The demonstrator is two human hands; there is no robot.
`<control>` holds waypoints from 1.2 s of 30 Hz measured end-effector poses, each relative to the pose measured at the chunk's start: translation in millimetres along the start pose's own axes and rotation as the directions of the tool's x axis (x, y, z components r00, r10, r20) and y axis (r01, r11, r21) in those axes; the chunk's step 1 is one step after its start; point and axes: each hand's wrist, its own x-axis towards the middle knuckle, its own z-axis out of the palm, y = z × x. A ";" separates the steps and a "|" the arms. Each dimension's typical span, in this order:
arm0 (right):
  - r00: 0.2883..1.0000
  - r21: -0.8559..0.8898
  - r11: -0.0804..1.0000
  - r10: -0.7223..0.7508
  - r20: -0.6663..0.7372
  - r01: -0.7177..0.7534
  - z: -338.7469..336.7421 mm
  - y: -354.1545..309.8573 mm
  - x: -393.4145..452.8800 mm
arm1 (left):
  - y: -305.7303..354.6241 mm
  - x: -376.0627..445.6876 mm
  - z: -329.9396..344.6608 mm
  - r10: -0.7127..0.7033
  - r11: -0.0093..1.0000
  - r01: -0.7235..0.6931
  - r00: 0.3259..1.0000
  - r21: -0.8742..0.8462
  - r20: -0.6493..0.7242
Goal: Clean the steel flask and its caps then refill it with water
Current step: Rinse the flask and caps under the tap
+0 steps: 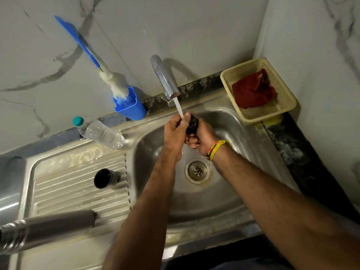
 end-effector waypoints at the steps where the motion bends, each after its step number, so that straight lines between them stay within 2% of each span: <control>1: 1.000 0.010 1.000 -0.002 -0.007 0.002 0.5 -1.5 1.6 | -0.2 -2.6 -0.1 0.019 1.000 -0.019 1.000 -0.006 0.022; 3: 1.000 -0.025 1.000 0.005 -0.007 -0.005 -0.2 -2.2 0.6 | -1.6 -5.2 -8.4 0.044 0.999 -0.043 0.997 -0.026 0.070; 5: 0.997 -0.033 0.997 0.068 0.027 -0.068 0.2 0.1 -0.4 | -2.3 1.4 -17.4 0.074 0.997 -0.074 0.996 0.007 0.057; 8: 0.982 0.034 0.982 0.183 0.054 -0.185 5.6 0.2 -1.9 | -1.7 13.2 -11.3 0.161 0.949 -0.136 0.985 0.284 -0.066; 9: 0.981 0.047 0.981 0.189 0.036 -0.191 7.8 -2.6 -2.2 | -3.7 13.6 -7.1 0.198 0.905 -0.161 0.979 0.394 -0.053; 11: 0.994 -0.031 0.993 0.109 -0.032 -0.110 8.9 -8.4 -3.6 | -10.2 10.6 -3.9 0.245 0.820 -0.223 0.969 0.527 0.030; 12: 0.998 -0.102 0.994 0.038 -0.058 -0.043 8.5 -8.9 -5.1 | -13.1 11.3 -6.3 0.239 0.817 -0.207 0.971 0.538 0.011; 15: 0.976 -0.267 0.941 -0.217 -0.002 0.208 8.3 3.2 -9.7 | -9.6 24.6 -21.0 0.104 0.942 -0.016 0.964 0.336 -0.246; 16: 0.961 -0.296 0.917 -0.277 0.008 0.267 7.2 7.6 -9.9 | -8.0 27.4 -22.5 0.085 0.949 0.000 0.963 0.316 -0.256; 18: 0.951 -0.320 0.907 -0.305 -0.048 0.275 3.5 8.0 -5.1 | -6.2 22.8 -15.6 0.144 0.909 -0.083 0.982 0.410 -0.122; 20: 0.936 -0.396 0.873 -0.343 -0.084 0.285 -0.4 3.5 1.8 | -7.2 14.7 -7.4 0.162 0.914 -0.130 0.985 0.384 -0.053; 23: 0.882 -0.530 0.742 -0.470 0.027 0.411 -4.7 7.3 0.2 | -5.5 21.5 -9.8 0.118 0.962 -0.060 0.971 0.265 -0.208; 24: 0.879 -0.496 0.754 -0.476 0.041 0.431 -5.4 12.4 -1.9 | -4.6 23.1 -11.6 0.128 0.958 -0.063 0.967 0.279 -0.221; 27: 0.896 -0.269 0.878 -0.434 -0.098 0.395 -7.4 23.8 -7.0 | -8.1 20.6 -10.0 0.128 0.946 -0.081 0.983 0.313 -0.134; 29: 0.836 -0.320 0.827 -0.527 -0.153 0.463 -6.7 29.2 -12.2 | -17.5 14.5 -8.6 -0.004 0.993 0.019 0.991 0.113 -0.134; 32: 0.729 -0.484 0.660 -0.682 -0.063 0.575 -2.8 33.4 -21.2 | -28.7 2.4 -12.5 -0.220 0.956 0.183 0.965 -0.231 -0.145; 33: 0.719 -0.522 0.629 -0.693 -0.040 0.577 -2.5 33.1 -22.5 | -32.1 -2.9 -13.8 -0.242 0.935 0.202 0.964 -0.292 -0.107; 36: 0.700 -0.620 0.550 -0.714 -0.001 0.560 -5.3 29.3 -18.6 | -32.3 -15.6 -15.5 -0.200 0.937 0.182 0.979 -0.299 -0.031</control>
